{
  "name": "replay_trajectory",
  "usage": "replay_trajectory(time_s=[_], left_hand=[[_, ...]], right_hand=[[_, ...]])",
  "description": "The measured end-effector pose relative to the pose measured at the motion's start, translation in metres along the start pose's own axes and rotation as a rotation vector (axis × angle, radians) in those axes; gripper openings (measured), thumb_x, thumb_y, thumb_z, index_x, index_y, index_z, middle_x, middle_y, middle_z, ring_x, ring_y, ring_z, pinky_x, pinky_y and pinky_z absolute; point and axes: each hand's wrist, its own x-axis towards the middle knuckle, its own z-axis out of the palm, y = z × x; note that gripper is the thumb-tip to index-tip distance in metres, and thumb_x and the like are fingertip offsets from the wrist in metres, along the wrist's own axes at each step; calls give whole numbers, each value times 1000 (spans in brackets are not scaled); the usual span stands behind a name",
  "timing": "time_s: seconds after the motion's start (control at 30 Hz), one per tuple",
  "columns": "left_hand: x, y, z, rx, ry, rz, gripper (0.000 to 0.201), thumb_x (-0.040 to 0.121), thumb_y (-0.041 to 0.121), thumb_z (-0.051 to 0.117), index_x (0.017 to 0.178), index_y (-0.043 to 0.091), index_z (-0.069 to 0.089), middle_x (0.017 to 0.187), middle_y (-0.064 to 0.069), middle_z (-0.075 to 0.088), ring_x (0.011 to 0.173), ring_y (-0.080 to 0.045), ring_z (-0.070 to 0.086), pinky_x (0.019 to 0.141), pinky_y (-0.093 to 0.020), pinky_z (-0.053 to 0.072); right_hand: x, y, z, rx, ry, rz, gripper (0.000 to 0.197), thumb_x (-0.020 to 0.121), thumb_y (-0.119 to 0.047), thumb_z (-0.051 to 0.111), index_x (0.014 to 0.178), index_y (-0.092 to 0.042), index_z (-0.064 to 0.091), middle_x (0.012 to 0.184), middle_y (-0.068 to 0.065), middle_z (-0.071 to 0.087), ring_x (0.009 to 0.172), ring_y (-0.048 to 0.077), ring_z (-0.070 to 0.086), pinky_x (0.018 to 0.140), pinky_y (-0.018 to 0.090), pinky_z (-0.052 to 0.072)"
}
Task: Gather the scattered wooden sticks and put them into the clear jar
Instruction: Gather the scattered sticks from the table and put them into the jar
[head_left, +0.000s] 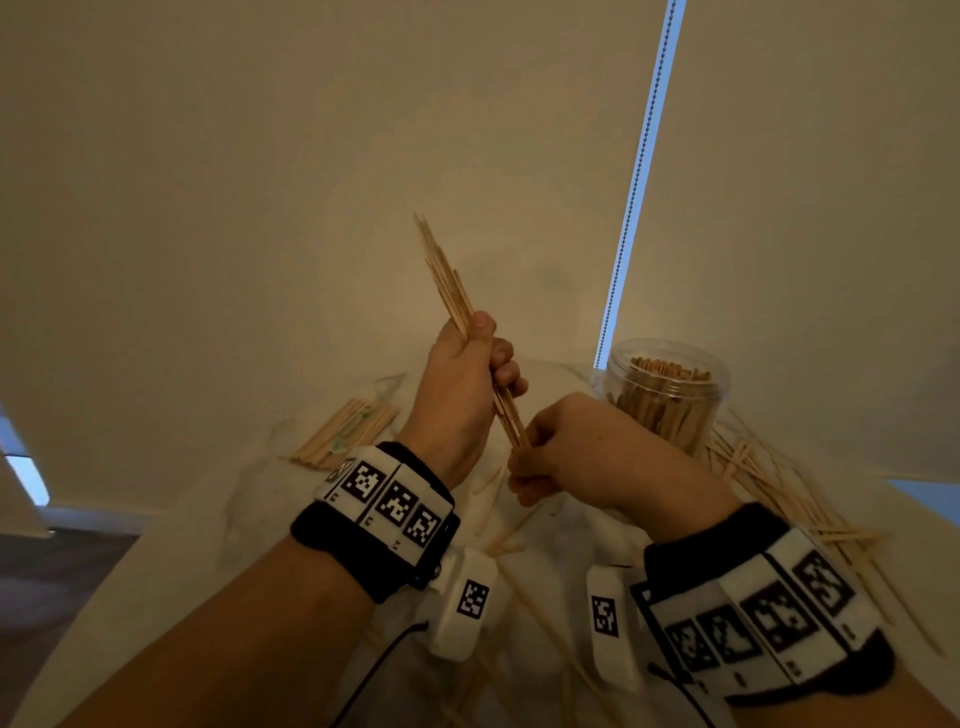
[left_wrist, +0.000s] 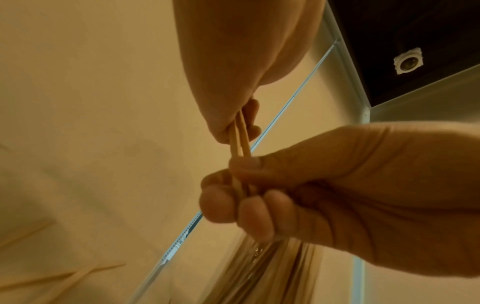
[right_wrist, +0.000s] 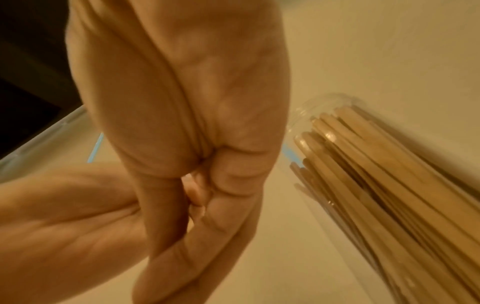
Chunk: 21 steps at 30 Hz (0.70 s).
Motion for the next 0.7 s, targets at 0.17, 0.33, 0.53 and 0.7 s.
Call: replay_trajectory(time_s=[0.17,0.33,0.53,0.7], left_hand=[[2,9,-5,3,-41,43,18,110,23,37,109,10,49,64,5,41,52,-9,40,59,-24,46],[-1,8,-6,23,-114,-13,20,110,24,36,101,12,50,64,4,41,55,-10,40,62,-26,42],[-16,5,4,157,-314,-113,24,110,31,35,96,15,47,69,1,33,55,-11,28,51,-24,28],[-31,3,16,148,-562,-256,25,108,36,37,94,19,49,71,-1,24,56,-12,21,52,-27,17]], right_hand=[[-1,-4,1,214,37,-51,13,88,-11,71,92,2,71,80,9,78,82,26,76,92,46,57],[-7,-12,-3,227,63,-81,11,87,-9,71,96,-3,69,83,10,78,78,26,76,87,42,59],[-20,-13,-43,146,356,-94,23,94,-38,59,104,-19,67,87,-5,75,73,12,74,72,35,62],[-14,-6,-51,361,466,-296,26,95,-42,60,116,-27,63,90,-4,77,87,15,74,90,47,57]])
